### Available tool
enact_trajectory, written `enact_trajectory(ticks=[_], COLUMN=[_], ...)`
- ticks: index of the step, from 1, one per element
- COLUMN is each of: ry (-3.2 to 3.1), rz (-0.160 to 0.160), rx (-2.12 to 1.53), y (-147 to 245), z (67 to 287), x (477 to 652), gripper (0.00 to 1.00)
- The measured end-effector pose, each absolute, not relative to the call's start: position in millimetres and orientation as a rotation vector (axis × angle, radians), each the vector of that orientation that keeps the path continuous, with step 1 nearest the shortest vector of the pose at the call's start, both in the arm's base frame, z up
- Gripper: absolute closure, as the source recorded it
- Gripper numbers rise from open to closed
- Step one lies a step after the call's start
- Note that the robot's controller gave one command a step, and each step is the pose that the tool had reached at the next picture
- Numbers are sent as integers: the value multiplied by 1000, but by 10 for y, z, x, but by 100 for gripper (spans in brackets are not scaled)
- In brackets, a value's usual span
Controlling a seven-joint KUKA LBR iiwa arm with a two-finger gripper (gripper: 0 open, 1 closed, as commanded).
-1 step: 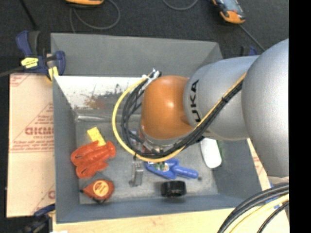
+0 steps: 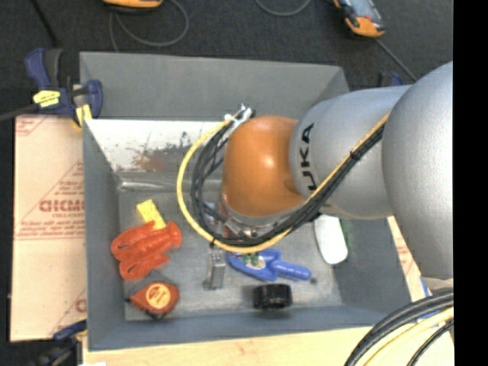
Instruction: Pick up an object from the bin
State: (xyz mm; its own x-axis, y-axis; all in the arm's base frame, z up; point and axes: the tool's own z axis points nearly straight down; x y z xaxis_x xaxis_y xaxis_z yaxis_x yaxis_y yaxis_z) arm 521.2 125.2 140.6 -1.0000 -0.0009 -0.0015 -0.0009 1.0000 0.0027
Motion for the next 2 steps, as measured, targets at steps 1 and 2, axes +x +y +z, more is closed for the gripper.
enact_trajectory(ticks=[1, 2], ry=[3137, 3138], rz=[-1, 2], rx=[-136, -149], y=[1116, 937], z=[1482, 1630], x=[5008, 4962], gripper=[0, 0])
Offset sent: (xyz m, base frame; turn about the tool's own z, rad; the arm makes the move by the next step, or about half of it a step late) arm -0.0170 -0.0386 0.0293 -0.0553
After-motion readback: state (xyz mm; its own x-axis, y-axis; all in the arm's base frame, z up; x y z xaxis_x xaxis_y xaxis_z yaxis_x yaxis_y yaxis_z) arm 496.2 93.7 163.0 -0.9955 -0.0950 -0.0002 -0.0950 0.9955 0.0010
